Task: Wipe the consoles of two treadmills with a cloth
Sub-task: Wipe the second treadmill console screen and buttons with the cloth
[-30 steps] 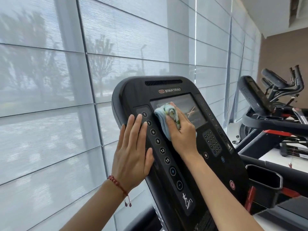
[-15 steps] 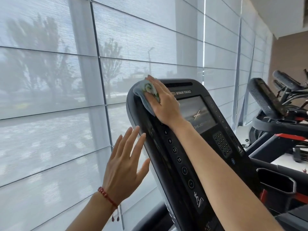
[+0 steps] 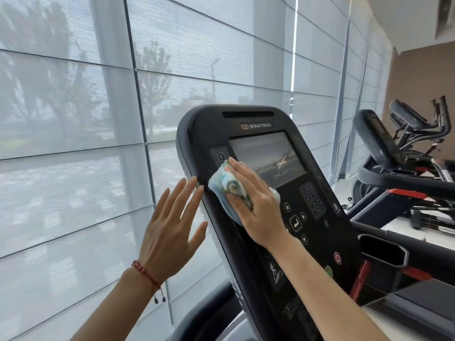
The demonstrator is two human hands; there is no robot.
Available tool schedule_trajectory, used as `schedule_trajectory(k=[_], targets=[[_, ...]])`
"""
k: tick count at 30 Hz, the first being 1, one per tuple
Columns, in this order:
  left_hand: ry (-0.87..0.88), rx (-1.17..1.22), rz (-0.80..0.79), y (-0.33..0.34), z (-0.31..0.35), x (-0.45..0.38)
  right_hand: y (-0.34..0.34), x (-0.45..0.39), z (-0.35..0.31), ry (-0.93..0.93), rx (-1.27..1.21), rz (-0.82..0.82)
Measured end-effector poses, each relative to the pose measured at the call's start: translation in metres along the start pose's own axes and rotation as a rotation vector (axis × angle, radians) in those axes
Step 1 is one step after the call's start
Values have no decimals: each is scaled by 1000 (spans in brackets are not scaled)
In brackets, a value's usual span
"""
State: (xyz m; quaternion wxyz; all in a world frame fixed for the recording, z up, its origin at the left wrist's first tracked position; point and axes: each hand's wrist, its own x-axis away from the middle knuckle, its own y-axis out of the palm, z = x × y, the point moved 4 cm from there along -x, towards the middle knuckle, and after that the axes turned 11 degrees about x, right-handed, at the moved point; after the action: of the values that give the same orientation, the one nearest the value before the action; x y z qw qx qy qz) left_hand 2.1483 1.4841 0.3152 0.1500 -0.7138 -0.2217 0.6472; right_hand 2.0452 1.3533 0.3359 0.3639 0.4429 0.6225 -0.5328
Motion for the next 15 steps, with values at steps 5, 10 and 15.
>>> schedule_trajectory(k=[5, 10, 15], targets=[[-3, 11, 12, 1, 0, -7, -9, 64, -8, 53, 42, 57], [2, 15, 31, 0, -1, -16, -6, 57, -13, 159, 93, 81], [-20, 53, 67, 6, 5, -21, -6, 73, -17, 187, 106, 82]])
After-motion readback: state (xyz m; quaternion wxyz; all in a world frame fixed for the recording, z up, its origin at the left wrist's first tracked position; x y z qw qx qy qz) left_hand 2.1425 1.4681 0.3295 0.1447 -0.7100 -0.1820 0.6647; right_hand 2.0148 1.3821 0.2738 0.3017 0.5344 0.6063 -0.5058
